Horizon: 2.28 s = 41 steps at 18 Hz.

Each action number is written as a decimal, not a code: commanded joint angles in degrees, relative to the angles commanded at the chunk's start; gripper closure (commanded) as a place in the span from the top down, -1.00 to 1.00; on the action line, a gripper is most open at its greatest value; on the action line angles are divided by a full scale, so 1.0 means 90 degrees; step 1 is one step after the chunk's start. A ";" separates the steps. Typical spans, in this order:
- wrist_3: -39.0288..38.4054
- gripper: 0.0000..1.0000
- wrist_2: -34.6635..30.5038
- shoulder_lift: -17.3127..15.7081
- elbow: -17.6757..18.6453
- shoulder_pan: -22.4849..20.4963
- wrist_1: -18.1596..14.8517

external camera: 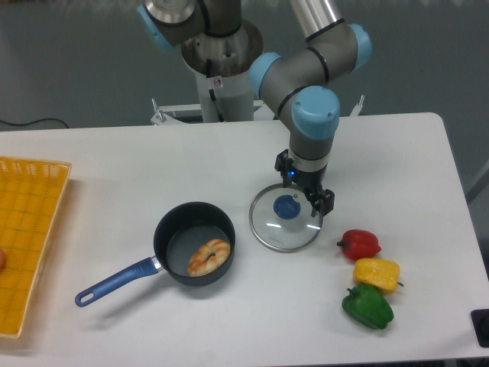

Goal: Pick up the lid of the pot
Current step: 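Lower the open gripper over the blue knob of the glass lid, then close the gripper on the blue knob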

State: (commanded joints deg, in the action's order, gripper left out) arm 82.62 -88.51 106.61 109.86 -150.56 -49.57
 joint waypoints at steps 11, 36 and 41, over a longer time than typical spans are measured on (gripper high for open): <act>-0.0527 1.00 0.0146 0.0000 0.0205 -0.0049 0.0147; -0.0811 1.00 0.0137 0.0254 0.0245 0.0078 0.0420; -0.0811 1.00 0.0137 0.0322 0.0215 0.0137 0.0430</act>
State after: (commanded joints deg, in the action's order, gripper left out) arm 75.32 -87.28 109.51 111.80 -149.33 -45.70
